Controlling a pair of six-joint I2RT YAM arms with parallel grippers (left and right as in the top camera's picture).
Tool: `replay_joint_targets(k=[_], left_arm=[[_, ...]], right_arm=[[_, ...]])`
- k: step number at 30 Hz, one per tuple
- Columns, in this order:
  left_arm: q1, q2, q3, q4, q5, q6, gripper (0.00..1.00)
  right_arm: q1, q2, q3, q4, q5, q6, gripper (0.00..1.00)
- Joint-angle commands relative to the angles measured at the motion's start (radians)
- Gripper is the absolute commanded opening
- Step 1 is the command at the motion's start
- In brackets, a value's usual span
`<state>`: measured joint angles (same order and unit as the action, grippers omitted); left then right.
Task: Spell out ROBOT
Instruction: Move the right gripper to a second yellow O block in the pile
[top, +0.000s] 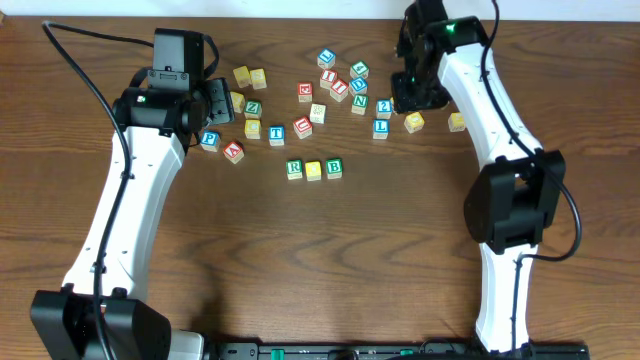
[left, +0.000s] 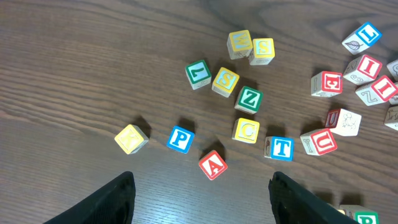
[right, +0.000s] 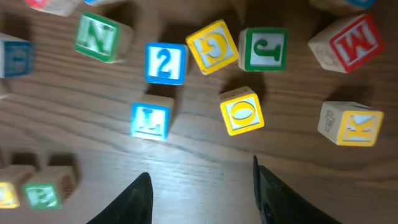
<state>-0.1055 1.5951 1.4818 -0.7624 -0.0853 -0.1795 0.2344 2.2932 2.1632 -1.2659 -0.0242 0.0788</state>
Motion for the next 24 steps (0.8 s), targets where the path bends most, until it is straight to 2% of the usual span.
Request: replay_joint_targets(k=[1, 6, 12, 15, 17, 18, 19, 24], left_arm=[[0.005, 0.006, 0.01, -0.003, -0.013, 0.002, 0.69], [0.005, 0.006, 0.01, -0.003, -0.013, 0.002, 0.69], [0.005, 0.006, 0.01, -0.003, -0.013, 0.002, 0.68], [0.005, 0.006, 0.01, -0.003, -0.013, 0.002, 0.69], [0.005, 0.006, 0.01, -0.003, -0.013, 0.002, 0.68], [0.005, 0.006, 0.01, -0.003, -0.013, 0.002, 0.69], [0.005, 0.006, 0.01, -0.003, -0.013, 0.002, 0.69], [0.005, 0.006, 0.01, -0.006, -0.013, 0.002, 0.68]], right_arm=[[-0.019, 0.022, -0.043, 0.032, 0.043, -0.067, 0.47], [-0.034, 0.024, -0.111, 0.108, 0.085, -0.079, 0.48], [-0.035, 0.024, -0.187, 0.169, 0.091, 0.221, 0.48], [-0.032, 0.024, -0.198, 0.202, 0.087, 0.217, 0.48], [-0.031, 0.024, -0.207, 0.232, 0.077, 0.161, 0.47], [-0.029, 0.024, -0.221, 0.272, 0.055, 0.045, 0.45], [-0.03, 0.024, -0.229, 0.286, 0.056, 0.005, 0.45], [-0.05, 0.024, -0.275, 0.319, 0.063, -0.081, 0.45]])
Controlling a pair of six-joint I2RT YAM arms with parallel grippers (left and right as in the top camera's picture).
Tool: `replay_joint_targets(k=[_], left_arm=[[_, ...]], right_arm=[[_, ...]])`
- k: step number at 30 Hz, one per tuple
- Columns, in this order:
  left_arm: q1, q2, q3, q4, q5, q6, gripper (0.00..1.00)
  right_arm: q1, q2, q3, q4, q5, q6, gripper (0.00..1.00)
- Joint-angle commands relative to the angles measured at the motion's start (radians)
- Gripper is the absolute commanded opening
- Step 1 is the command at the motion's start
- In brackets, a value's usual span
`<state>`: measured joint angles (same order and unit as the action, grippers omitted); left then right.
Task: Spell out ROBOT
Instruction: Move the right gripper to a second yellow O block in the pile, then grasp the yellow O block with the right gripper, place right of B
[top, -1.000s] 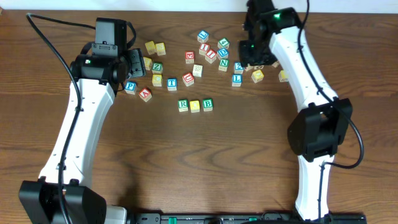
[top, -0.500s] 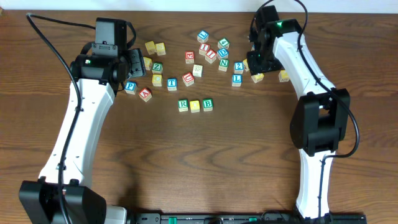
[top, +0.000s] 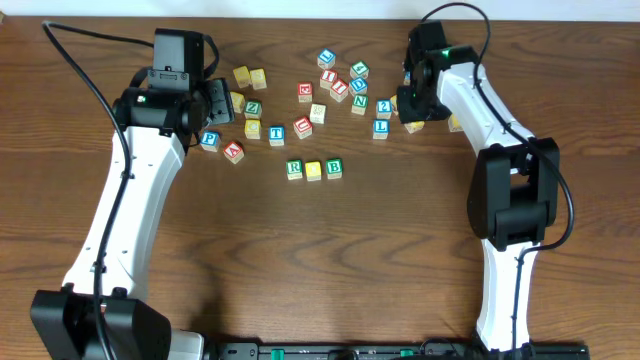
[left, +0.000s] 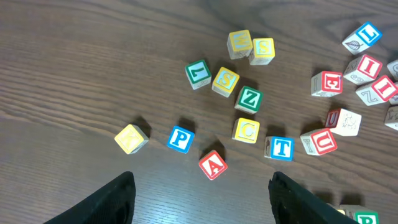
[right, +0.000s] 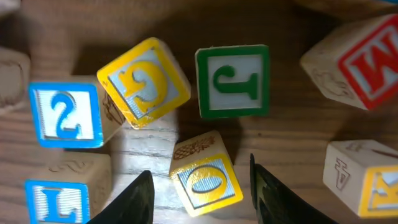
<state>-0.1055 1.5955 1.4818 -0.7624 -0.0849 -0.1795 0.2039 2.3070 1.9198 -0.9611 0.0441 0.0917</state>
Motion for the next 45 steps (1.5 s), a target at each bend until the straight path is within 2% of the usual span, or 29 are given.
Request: replay_joint_targets(k=[1, 11, 15, 19, 22, 30, 35, 37, 41, 45], left_arm=[[0.005, 0.006, 0.01, -0.006, -0.013, 0.002, 0.69], [0.005, 0.006, 0.009, -0.01, -0.013, 0.002, 0.69], [0.005, 0.006, 0.009, -0.01, -0.013, 0.002, 0.69], [0.005, 0.006, 0.009, -0.01, -0.013, 0.002, 0.69], [0.005, 0.006, 0.009, -0.01, -0.013, 0.002, 0.68], [0.005, 0.006, 0.009, -0.01, -0.013, 0.003, 0.68], [0.005, 0.006, 0.009, -0.01, -0.013, 0.003, 0.68], [0.005, 0.006, 0.009, -0.01, -0.013, 0.002, 0.68], [0.005, 0.006, 0.009, -0.01, -0.013, 0.002, 0.69], [0.005, 0.006, 0.009, -0.01, -0.013, 0.002, 0.69]], right_arm=[[-0.022, 0.011, -0.04, 0.021, -0.005, -0.094, 0.45], [-0.03, 0.011, -0.084, 0.093, -0.029, -0.093, 0.35], [-0.028, 0.01, -0.084, 0.093, -0.028, -0.023, 0.3], [-0.018, 0.01, -0.084, 0.085, -0.028, 0.047, 0.28], [-0.006, 0.008, -0.076, 0.062, -0.028, 0.064, 0.27], [0.003, -0.053, 0.011, -0.145, -0.045, 0.129, 0.27], [0.07, -0.09, 0.009, -0.289, -0.107, 0.132, 0.25], [0.106, -0.089, -0.003, -0.296, -0.107, 0.134, 0.25], [0.187, -0.087, -0.022, -0.248, -0.102, 0.178, 0.27], [0.259, -0.087, -0.071, -0.141, -0.084, 0.289, 0.27]])
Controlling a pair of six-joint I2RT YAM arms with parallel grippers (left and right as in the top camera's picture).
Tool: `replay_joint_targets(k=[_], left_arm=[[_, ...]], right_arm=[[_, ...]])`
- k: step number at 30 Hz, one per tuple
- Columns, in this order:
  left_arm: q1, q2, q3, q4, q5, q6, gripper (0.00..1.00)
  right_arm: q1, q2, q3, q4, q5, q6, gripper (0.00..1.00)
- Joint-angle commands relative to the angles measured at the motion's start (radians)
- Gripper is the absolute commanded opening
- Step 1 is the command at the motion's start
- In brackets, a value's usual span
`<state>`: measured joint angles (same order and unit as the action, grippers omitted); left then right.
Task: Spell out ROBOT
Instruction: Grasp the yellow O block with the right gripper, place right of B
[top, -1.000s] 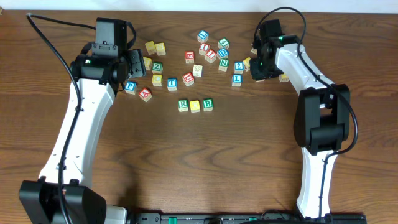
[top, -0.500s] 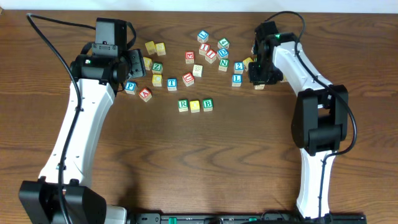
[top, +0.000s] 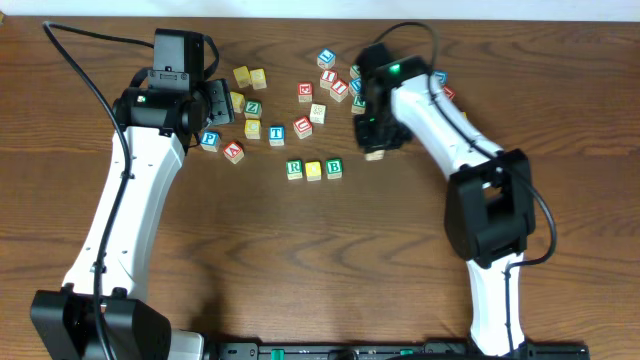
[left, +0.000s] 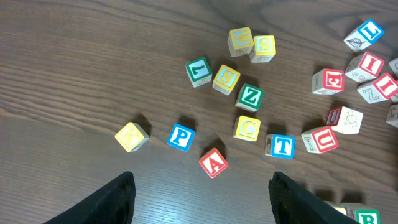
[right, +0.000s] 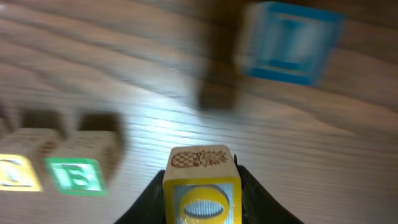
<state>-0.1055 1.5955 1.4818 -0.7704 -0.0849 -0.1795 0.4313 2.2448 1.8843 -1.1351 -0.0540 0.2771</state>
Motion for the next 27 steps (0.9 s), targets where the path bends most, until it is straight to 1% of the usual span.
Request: replay_joint_targets(k=[1, 4, 6, 11, 12, 15, 17, 19, 21, 23, 24, 25, 26, 27], left_arm=[[0.005, 0.006, 0.009, -0.002, -0.013, 0.002, 0.69], [0.005, 0.006, 0.009, -0.002, -0.013, 0.002, 0.68], [0.005, 0.006, 0.009, -0.002, -0.013, 0.002, 0.69], [0.005, 0.006, 0.009, -0.002, -0.013, 0.002, 0.68], [0.005, 0.006, 0.009, -0.002, -0.013, 0.002, 0.68], [0.005, 0.006, 0.009, -0.002, -0.013, 0.002, 0.69], [0.005, 0.006, 0.009, -0.003, -0.013, 0.002, 0.68], [0.005, 0.006, 0.009, -0.003, -0.013, 0.002, 0.69], [0.005, 0.006, 0.009, -0.003, -0.013, 0.002, 0.68], [0.005, 0.006, 0.008, -0.003, -0.013, 0.002, 0.69], [0.005, 0.006, 0.008, -0.003, -0.013, 0.002, 0.69], [0.005, 0.006, 0.008, -0.003, -0.013, 0.002, 0.69], [0.005, 0.006, 0.008, -0.003, -0.013, 0.002, 0.69], [0.005, 0.006, 0.008, -0.003, -0.013, 0.002, 0.68]], right_arm=[[0.041, -0.024, -0.045, 0.046, 0.027, 0.129, 0.27], [0.067, -0.024, -0.078, 0.087, 0.075, 0.207, 0.27], [0.074, -0.024, -0.1, 0.11, 0.078, 0.226, 0.27], [0.072, -0.024, -0.125, 0.115, 0.078, 0.327, 0.29], [0.072, -0.024, -0.129, 0.114, 0.077, 0.378, 0.31], [0.072, -0.024, -0.134, 0.107, 0.058, 0.531, 0.3], [0.073, -0.024, -0.134, 0.107, 0.043, 0.605, 0.28], [0.079, -0.024, -0.134, 0.106, 0.036, 0.708, 0.19], [0.088, -0.024, -0.134, 0.101, 0.036, 0.784, 0.17], [0.094, -0.024, -0.134, 0.089, 0.034, 0.924, 0.18], [0.094, -0.024, -0.134, 0.085, 0.026, 0.966, 0.19], [0.094, -0.024, -0.134, 0.083, 0.008, 1.012, 0.23], [0.094, -0.024, -0.134, 0.083, -0.012, 1.046, 0.24], [0.094, -0.024, -0.134, 0.083, -0.034, 1.074, 0.22]])
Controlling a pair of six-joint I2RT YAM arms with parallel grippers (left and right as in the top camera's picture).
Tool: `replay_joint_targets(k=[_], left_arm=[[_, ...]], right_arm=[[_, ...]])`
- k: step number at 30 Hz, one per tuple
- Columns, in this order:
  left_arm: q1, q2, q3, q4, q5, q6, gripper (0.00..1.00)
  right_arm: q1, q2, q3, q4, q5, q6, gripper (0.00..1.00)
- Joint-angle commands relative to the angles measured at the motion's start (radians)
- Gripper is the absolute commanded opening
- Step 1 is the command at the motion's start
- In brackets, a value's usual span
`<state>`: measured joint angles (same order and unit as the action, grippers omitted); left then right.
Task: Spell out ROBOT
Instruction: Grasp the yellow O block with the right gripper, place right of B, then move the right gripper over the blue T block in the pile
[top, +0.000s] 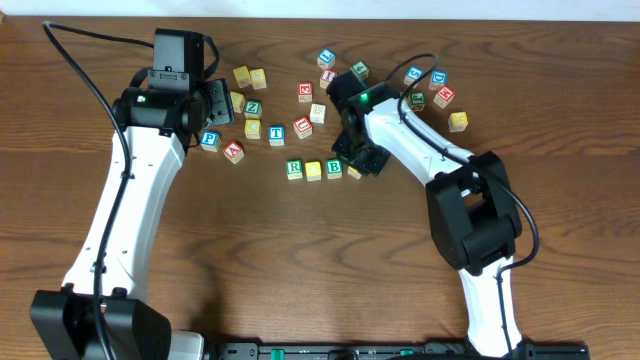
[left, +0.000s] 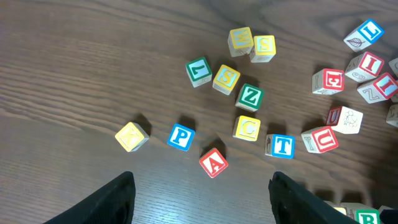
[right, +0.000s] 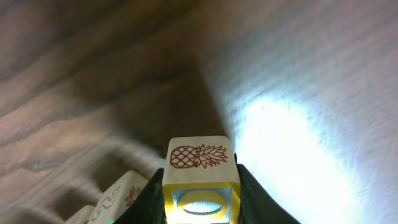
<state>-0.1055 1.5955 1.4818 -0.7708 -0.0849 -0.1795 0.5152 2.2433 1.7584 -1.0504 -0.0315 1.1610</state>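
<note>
Three blocks stand in a row at mid-table: green R (top: 294, 169), a yellow block (top: 314, 170) and green B (top: 334, 168). My right gripper (top: 358, 165) is just right of the B, shut on a yellow O block (right: 199, 186) with a pineapple on its side. In the right wrist view, the tops of row blocks (right: 121, 194) show at lower left of the O. The blue T block (left: 282, 147) lies among the loose blocks. My left gripper (left: 200, 196) hovers open above the left cluster, holding nothing.
Loose letter blocks lie scattered across the far half of the table: P (left: 180, 137), A (left: 213, 163), C (left: 247, 129), Z (left: 249, 98), U (left: 319, 139). A few more blocks (top: 440, 90) lie at the back right. My right arm reaches over the middle cluster.
My right gripper, still shut on the O block, has moved left and toward the front, from beside the loose cluster to just right of the B. The left arm has not moved.
My right gripper was open above the yellow O block in the right cluster, then low with its fingers either side of it. Later it was shut on the O near the row. Now it holds the O beside the B. The left gripper stayed open throughout.
</note>
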Motion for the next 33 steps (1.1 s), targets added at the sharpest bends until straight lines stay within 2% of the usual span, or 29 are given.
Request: replay_joint_targets(k=[1, 3, 8, 10, 14, 15, 21, 24, 26, 29, 30, 31, 33], left_arm=[[0.005, 0.006, 0.008, -0.002, -0.013, 0.002, 0.68], [0.005, 0.006, 0.008, -0.003, -0.013, 0.002, 0.68], [0.005, 0.006, 0.008, -0.003, -0.013, 0.002, 0.69], [0.005, 0.006, 0.008, -0.003, -0.013, 0.002, 0.68], [0.005, 0.006, 0.008, -0.002, -0.013, 0.002, 0.68], [0.005, 0.006, 0.008, -0.002, -0.013, 0.002, 0.68], [0.005, 0.006, 0.008, -0.002, -0.013, 0.002, 0.69], [0.005, 0.006, 0.008, -0.002, -0.013, 0.002, 0.69], [0.005, 0.006, 0.008, -0.002, -0.013, 0.002, 0.69], [0.005, 0.006, 0.008, -0.002, -0.013, 0.002, 0.69], [0.005, 0.006, 0.008, -0.002, -0.013, 0.002, 0.69], [0.005, 0.006, 0.008, -0.002, -0.013, 0.003, 0.68], [0.005, 0.006, 0.008, -0.002, -0.013, 0.002, 0.69]], right_arm=[[0.011, -0.022, -0.008, -0.002, -0.074, 0.21, 0.22], [0.012, -0.022, -0.008, -0.001, -0.083, 0.267, 0.2], [0.01, -0.022, -0.008, 0.0, -0.079, 0.399, 0.25], [0.01, -0.022, -0.008, 0.008, -0.076, 0.445, 0.34], [0.01, -0.022, -0.008, 0.03, -0.072, 0.523, 0.45], [0.01, -0.022, -0.008, 0.042, -0.072, 0.529, 0.49], [0.01, -0.022, -0.008, 0.083, -0.018, 0.529, 0.5], [0.009, -0.022, -0.008, 0.091, 0.007, 0.528, 0.57], [0.009, -0.022, -0.008, 0.098, 0.011, 0.522, 0.64], [0.008, -0.022, -0.007, 0.117, 0.017, 0.427, 0.82], [0.003, -0.023, -0.006, 0.131, 0.034, 0.32, 0.91], [0.0, -0.025, -0.005, 0.133, 0.041, 0.277, 0.96], [-0.012, -0.034, -0.003, 0.143, 0.067, 0.152, 0.99]])
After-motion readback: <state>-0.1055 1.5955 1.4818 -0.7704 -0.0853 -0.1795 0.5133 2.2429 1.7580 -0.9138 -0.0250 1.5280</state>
